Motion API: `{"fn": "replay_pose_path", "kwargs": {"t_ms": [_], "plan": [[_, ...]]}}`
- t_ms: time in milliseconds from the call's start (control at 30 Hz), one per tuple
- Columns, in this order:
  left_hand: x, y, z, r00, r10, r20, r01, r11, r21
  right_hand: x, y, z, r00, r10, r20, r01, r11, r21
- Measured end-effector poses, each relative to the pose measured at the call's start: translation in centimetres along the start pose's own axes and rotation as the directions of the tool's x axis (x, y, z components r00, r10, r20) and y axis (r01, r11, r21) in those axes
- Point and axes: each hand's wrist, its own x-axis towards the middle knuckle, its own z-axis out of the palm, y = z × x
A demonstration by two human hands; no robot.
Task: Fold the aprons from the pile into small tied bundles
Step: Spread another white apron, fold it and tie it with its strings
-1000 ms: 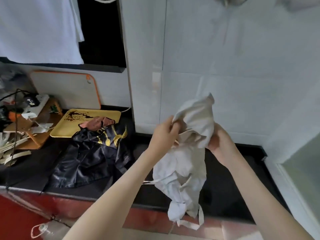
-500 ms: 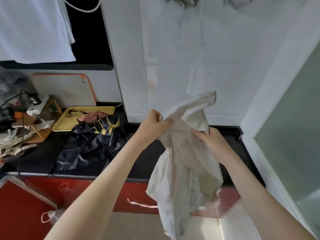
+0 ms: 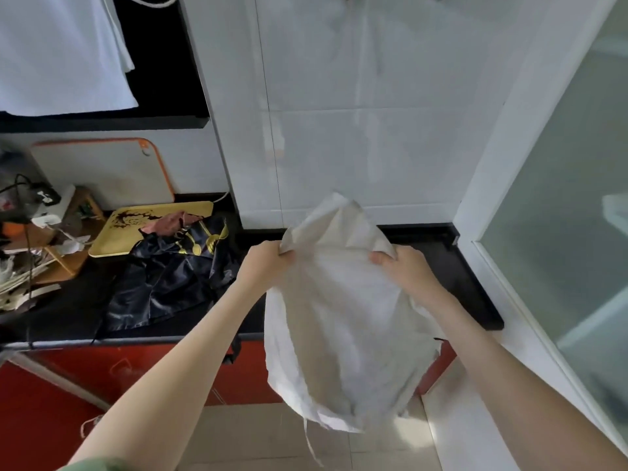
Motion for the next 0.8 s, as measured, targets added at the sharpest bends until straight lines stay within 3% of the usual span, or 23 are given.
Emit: {"fn": "replay_pose_path", "kwargs": {"t_ms": [67,133,233,300,367,400,467,500,533,567,633,700,800], "plan": [[0.0,-0.5,0.5,0.994,0.029,-0.105,-0.036,0.997,-0.067,0.1,-0.2,-0.3,0.997,-0.014,-0.08,0.021,0.996,0.089],[0.2,-1.1,0.8,0.992,0.062,-0.109,-0.066,0.997,-0.042,0.3,-0.4,-0.5,0.996,-0.008,-0.087,0.017,0.995,0.095],[-0.2,-2.1,1.5,0.997,0.027,-0.072,-0.021,0.996,0.082,0.0,0.2,-0.4,0.996,-0.009,-0.092,0.012,0.999,0.031],[-0.9,-1.8,2.2,0.98,0.081,-0.179,-0.043,0.977,0.207,-0.2,0.5,-0.2,0.996,-0.036,-0.084,0.034,0.999,-0.026],[-2.0,0.0,2.7,0.878,0.34,-0.337,-0.234,0.919,0.317,-0.7,0.1,0.4,0.997,-0.056,-0.046,0.052,0.994,-0.093],[-2.6,1.1,3.1,0.778,0.505,-0.372,-0.352,0.843,0.407,-1.0,-0.5,0.7,0.999,-0.052,-0.01,0.051,0.993,-0.108],[-3.7,2.9,4.4,0.592,0.753,-0.288,-0.532,0.633,0.562,-1.0,-1.6,1.6,0.997,0.005,0.074,0.006,0.988,-0.153],[-4.1,3.7,5.1,0.538,0.809,-0.236,-0.587,0.56,0.585,-0.9,-2.2,2.1,0.994,0.063,0.094,-0.04,0.973,-0.227],[-4.1,4.0,5.9,0.526,0.825,-0.205,-0.6,0.532,0.598,-1.1,-3.0,2.5,0.988,0.125,0.089,-0.096,0.956,-0.278],[-4.1,4.4,6.4,0.549,0.817,-0.177,-0.593,0.53,0.607,-1.2,-3.4,2.7,0.988,0.132,0.081,-0.098,0.939,-0.328],[-3.9,5.0,6.1,0.663,0.745,-0.08,-0.523,0.536,0.663,-1.4,-3.1,2.6,0.988,0.054,0.146,-0.001,0.94,-0.342],[-3.5,5.2,5.5,0.841,0.536,0.071,-0.438,0.599,0.67,-1.8,-1.7,2.2,0.984,-0.069,0.166,0.108,0.965,-0.24],[-2.8,4.1,5.1,0.939,0.317,0.137,-0.333,0.725,0.603,-2.0,0.7,1.8,0.971,-0.061,0.23,0.122,0.958,-0.261]]}}
